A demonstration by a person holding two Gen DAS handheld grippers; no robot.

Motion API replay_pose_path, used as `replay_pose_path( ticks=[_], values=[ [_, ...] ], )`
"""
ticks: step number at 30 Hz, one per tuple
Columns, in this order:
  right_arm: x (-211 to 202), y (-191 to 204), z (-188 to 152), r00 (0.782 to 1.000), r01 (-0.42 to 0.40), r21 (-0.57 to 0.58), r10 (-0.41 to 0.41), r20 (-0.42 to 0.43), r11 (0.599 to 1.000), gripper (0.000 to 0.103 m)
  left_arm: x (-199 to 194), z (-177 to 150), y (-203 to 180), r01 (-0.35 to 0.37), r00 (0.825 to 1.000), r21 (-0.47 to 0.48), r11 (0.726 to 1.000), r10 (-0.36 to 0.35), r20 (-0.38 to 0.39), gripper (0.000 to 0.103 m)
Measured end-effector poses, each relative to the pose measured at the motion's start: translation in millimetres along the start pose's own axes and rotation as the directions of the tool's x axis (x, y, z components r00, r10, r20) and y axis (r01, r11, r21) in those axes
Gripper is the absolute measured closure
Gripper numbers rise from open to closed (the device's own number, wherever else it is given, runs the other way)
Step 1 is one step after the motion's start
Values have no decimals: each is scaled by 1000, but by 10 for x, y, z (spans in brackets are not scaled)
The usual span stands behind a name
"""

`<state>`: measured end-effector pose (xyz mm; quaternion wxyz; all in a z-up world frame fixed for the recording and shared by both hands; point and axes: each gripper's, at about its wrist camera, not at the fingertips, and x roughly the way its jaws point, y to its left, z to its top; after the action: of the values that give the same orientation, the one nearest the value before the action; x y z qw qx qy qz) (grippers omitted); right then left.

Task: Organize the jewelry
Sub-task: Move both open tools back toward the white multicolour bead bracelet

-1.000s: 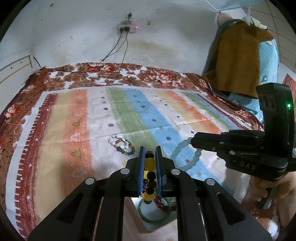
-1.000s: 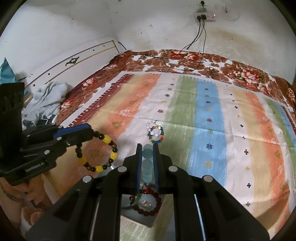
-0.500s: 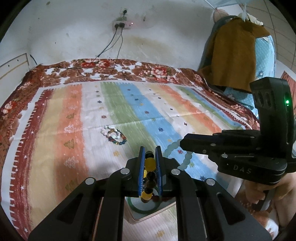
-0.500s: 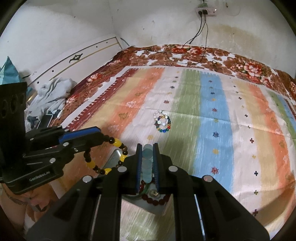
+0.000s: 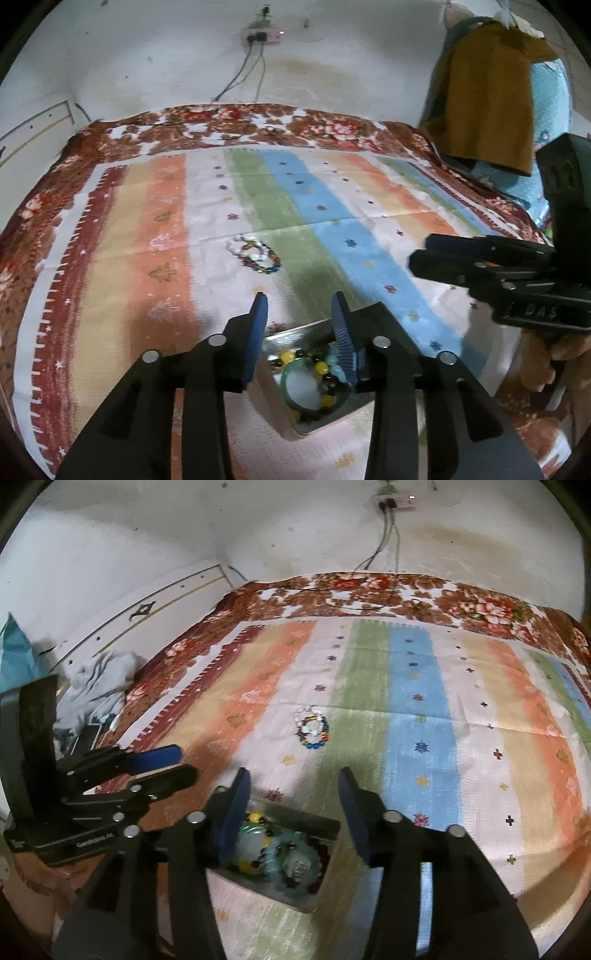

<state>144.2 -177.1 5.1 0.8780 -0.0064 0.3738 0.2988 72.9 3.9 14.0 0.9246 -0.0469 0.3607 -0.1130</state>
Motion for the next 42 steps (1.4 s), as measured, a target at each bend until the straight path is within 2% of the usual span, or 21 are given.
replay_pose_path(
  ticks=[2,7,13,16,18,24,27,31,37,42],
  values=[
    [9,-31,11,1000,8,6,-8,-1,1000,48,-5,9,35,-20,1000,-8,1000,20,4,62],
    [74,-84,15,999,48,13,-48,-5,999,32,21,19,102,-54,999,-12,998,54,0,56],
    [172,-157,40,996,83,20,-83,-15,996,22,122,56,168,-109,994,-2,994,109,-5,45],
    [220,-196,61,997,79,37,-78,-23,996,16,137,70,203,-110,994,-22,994,110,3,34],
    [254,-223,76,997,74,49,-73,-26,996,12,130,74,185,-107,994,-18,994,107,19,20],
    [400,-281,117,994,103,50,-101,-46,993,11,204,108,200,-113,993,-21,993,113,30,10],
    [452,-320,162,993,111,55,-109,-44,992,7,253,138,249,-131,991,-34,991,132,29,7],
    [516,-378,207,992,118,61,-116,-43,991,6,308,190,335,-154,987,-57,986,156,30,6],
    [612,-444,275,992,120,67,-117,-45,990,6,446,292,526,-155,987,-118,981,157,9,6],
    [728,-459,367,991,127,51,-125,-51,991,6,552,374,674,-187,982,-127,974,189,-2,6]
  ],
)
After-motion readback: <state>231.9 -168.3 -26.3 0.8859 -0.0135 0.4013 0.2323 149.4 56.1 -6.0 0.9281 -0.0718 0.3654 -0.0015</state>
